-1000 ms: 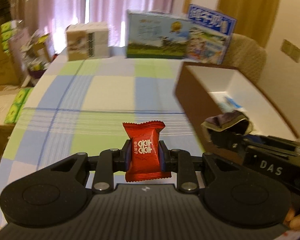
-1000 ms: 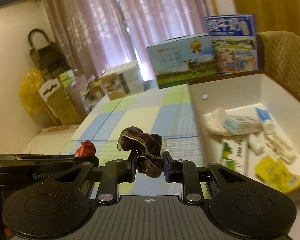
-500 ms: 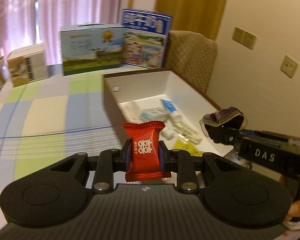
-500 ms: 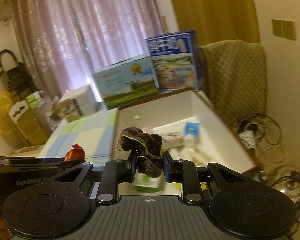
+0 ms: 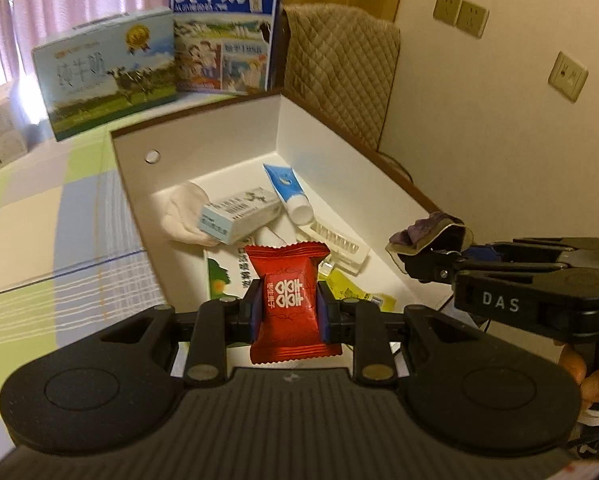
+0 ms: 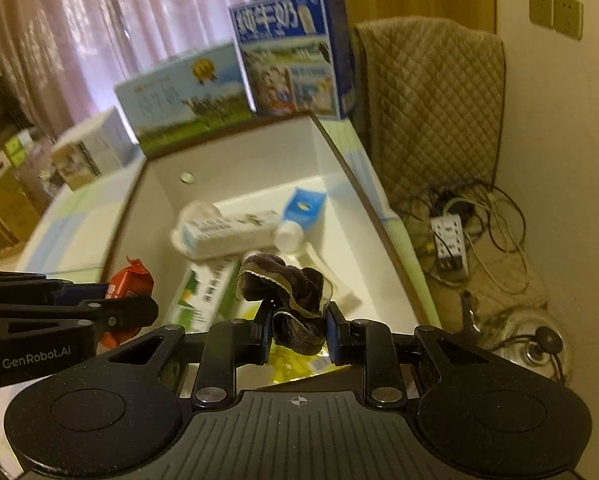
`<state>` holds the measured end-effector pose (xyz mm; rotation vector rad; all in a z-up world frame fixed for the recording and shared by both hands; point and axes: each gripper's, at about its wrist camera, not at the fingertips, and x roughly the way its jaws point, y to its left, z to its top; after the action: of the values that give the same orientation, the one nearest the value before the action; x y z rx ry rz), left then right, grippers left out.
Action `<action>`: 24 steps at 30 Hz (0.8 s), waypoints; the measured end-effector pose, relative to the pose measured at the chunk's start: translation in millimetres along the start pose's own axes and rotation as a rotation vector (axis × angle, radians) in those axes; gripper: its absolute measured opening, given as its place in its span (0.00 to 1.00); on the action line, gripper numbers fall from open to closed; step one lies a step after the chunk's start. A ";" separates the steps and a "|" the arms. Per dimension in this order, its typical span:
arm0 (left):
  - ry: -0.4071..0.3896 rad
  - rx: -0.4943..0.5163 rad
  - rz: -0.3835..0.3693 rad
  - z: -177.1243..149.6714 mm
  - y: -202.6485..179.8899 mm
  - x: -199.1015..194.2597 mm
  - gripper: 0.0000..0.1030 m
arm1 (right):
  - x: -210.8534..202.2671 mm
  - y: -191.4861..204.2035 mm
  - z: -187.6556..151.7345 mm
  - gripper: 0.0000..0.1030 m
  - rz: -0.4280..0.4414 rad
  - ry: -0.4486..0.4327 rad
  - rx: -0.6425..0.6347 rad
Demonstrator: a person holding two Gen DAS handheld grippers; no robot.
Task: Organize objects
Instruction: 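Carry the red candy and scrunchie over the cardboard box with both tools, then open the left tool to drop the candy while the right tool releases the scrunchie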
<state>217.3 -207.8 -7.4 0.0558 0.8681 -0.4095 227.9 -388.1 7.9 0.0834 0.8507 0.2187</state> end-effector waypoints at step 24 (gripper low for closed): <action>0.166 0.014 0.020 5.7 1.0 77.3 0.32 | 42.2 -1.3 9.2 0.54 -0.100 0.115 -0.112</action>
<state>266.1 -233.4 -61.9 0.1126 1.0270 -0.3957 262.0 -379.7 -17.3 -0.0774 0.9532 0.1778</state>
